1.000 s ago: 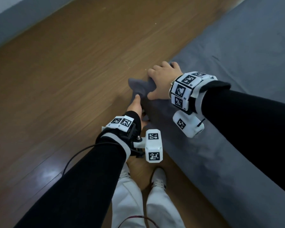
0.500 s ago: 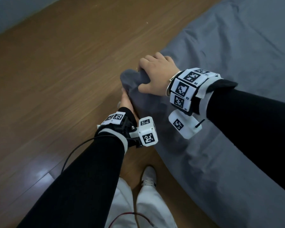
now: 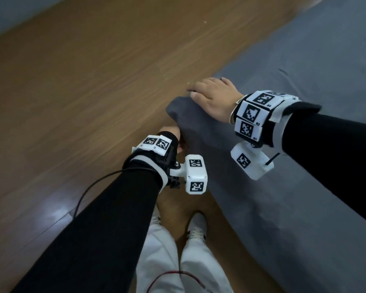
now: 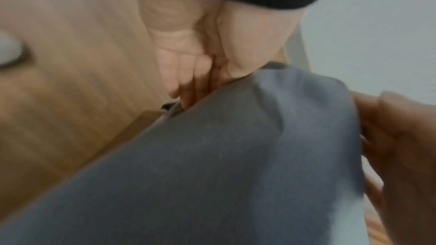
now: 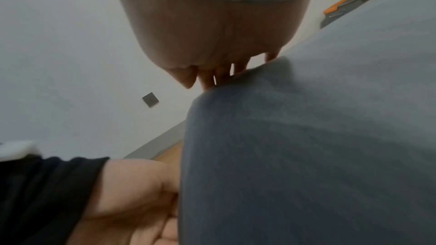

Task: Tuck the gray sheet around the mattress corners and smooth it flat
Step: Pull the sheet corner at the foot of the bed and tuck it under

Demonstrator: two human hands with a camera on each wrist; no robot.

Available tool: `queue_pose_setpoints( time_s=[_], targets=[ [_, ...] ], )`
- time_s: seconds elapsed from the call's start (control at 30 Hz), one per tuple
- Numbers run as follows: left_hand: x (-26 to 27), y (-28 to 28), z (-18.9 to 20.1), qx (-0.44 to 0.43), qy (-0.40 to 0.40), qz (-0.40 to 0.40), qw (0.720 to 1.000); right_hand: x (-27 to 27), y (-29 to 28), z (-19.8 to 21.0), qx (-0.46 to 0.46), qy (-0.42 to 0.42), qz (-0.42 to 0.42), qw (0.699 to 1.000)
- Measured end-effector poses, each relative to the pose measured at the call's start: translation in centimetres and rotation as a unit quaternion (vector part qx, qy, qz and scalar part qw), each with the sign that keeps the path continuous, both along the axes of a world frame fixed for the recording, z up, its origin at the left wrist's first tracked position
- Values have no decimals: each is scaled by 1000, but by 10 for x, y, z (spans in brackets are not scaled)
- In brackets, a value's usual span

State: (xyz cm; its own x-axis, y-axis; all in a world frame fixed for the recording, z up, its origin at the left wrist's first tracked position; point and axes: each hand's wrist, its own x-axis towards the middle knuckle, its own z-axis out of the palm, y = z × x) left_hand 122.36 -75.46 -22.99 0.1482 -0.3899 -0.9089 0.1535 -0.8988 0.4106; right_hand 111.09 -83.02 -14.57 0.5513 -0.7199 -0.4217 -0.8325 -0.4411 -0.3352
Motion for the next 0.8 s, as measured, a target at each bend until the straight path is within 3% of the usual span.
queue_pose_setpoints(
  time_s=[0.07,0.13,0.17,0.23,0.33,0.47,0.63,0.7,0.8],
  targets=[
    [11,-9,10,-33,-89,3,996,5,-10,-1,4,12,-20,1000],
    [24,-21,19,-114,-120,74,983,6,-21,-2,-6,55,-39,998],
    [27,-27,25,-154,-132,71,977,7,-25,-2,-9,80,-42,996],
    [26,-35,32,-215,-141,14,966,6,-28,-2,-23,113,-30,993],
    [15,-53,36,-238,-95,-49,965,5,-26,1,-54,117,-16,992],
    [13,-61,33,-163,-110,-156,968,-2,-21,5,-90,107,-19,990],
    [19,-46,36,-69,-134,-174,973,-12,-15,16,-103,75,-32,991],
    [13,-36,36,-43,-89,-141,985,-16,-14,20,-101,67,-38,992],
    [0,-26,37,-2,75,46,996,-19,-13,22,-93,57,-43,993]
  ],
)
